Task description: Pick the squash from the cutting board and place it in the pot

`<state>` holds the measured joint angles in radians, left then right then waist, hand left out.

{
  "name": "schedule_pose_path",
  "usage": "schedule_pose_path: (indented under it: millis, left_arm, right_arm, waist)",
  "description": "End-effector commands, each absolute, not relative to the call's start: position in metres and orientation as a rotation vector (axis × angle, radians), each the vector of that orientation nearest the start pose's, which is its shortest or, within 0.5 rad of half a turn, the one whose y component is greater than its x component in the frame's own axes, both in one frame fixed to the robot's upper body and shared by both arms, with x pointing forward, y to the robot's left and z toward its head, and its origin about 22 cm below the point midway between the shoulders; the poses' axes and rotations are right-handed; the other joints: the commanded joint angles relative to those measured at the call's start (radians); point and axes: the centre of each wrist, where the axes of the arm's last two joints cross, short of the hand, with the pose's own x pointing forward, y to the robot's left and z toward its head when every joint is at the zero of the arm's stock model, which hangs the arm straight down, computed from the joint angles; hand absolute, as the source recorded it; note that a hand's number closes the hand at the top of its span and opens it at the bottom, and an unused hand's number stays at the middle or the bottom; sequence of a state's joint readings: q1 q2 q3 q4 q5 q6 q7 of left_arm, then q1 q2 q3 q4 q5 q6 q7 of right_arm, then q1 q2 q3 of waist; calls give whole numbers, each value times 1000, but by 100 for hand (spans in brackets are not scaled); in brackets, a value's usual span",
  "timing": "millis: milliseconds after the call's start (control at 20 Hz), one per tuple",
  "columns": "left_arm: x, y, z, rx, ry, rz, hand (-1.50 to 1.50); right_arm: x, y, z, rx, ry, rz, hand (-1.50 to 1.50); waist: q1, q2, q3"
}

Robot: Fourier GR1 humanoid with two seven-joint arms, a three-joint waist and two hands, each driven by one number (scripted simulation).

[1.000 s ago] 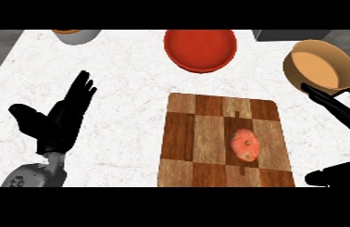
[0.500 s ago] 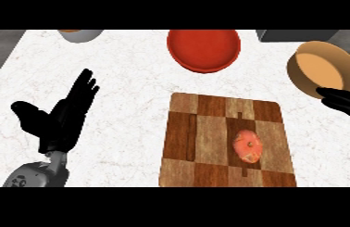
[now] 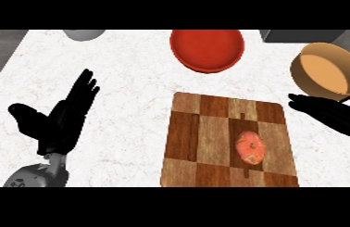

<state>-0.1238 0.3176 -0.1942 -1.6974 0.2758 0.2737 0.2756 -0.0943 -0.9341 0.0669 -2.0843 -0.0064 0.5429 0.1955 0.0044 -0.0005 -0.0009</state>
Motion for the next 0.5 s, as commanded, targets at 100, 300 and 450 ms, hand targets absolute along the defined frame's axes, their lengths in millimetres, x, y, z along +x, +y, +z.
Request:
schedule_pose_path:
  millis: [100, 300, 450]
  left_arm:
    - [272, 231, 64, -10, -1469, -10, 0]
    - [289, 232, 72, 18, -1489, 6, 0]
    - [261, 216, 41, -11, -1466, -21, 0]
  right_arm:
    - [236, -281, 186, -354, -1294, 1459, -150]
    - [225, -282, 169, -409, -1247, 1517, -150]
    - [236, -259, 167, -457, -1241, 1497, -150]
  waist:
    - [2, 3, 1]
    - [-9, 2, 1]
    - [1, 2, 0]
